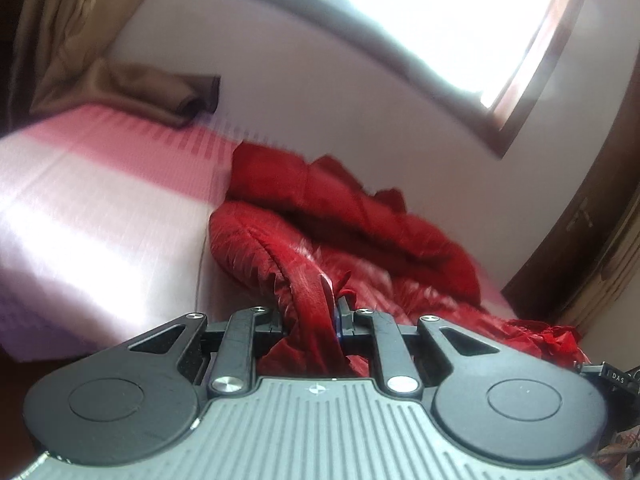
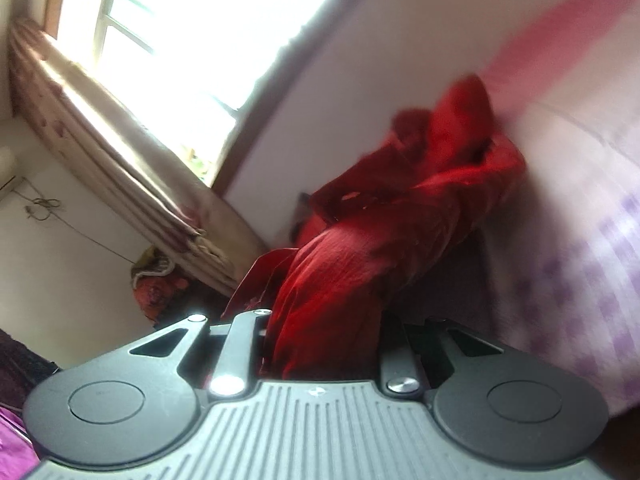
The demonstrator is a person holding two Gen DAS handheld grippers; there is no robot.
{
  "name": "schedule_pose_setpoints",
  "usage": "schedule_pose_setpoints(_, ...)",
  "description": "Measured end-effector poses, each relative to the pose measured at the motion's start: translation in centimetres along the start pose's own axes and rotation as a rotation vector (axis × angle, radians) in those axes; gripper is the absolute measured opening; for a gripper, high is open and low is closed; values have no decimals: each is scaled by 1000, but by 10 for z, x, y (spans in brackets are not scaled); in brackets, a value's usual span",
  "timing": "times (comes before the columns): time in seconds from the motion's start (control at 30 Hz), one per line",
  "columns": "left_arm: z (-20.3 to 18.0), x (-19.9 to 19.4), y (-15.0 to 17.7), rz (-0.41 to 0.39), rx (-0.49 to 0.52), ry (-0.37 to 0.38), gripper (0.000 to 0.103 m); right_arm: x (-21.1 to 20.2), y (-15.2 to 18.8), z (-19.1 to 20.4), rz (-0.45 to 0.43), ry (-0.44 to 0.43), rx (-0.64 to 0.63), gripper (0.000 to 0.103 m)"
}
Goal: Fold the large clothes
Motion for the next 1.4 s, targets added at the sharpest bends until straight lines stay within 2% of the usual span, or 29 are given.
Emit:
schedule_pose_setpoints(0.17,-10,1,-24,-63,-6,-1,19,3,-24,10,-38,-42,-7,20)
schedule_pose_setpoints(0.33,-14,7,-52,-116,-56,1,19,13,-51,15,-73,-73,-9,20)
schedule_pose_setpoints(0.67,-34,57,-108,-187,-46,-28,19,54,-111,15,-93,-52,-59,20)
schedule_pose_setpoints(1.0,-43,148,-147,-155,-7,-119,20,120,-160,-18,-95,33,-21,20)
schedule_pose_setpoints(1.3,-26,225,-151,-85,18,-200,24,177,-174,-64,-77,143,79,21)
schedule_pose_setpoints(1.4,-24,244,-151,-72,41,-229,28,193,-176,-82,-70,180,108,22)
Point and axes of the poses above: each gripper's, at about its wrist camera, not at the fingertips, and x roughly the way its jaws point, z to its left, y to its underside, the point moved 4 cm from there along x, roughly the way its jaws point, and after that the axes turned 6 degrees about -z, right-handed, at the moved point
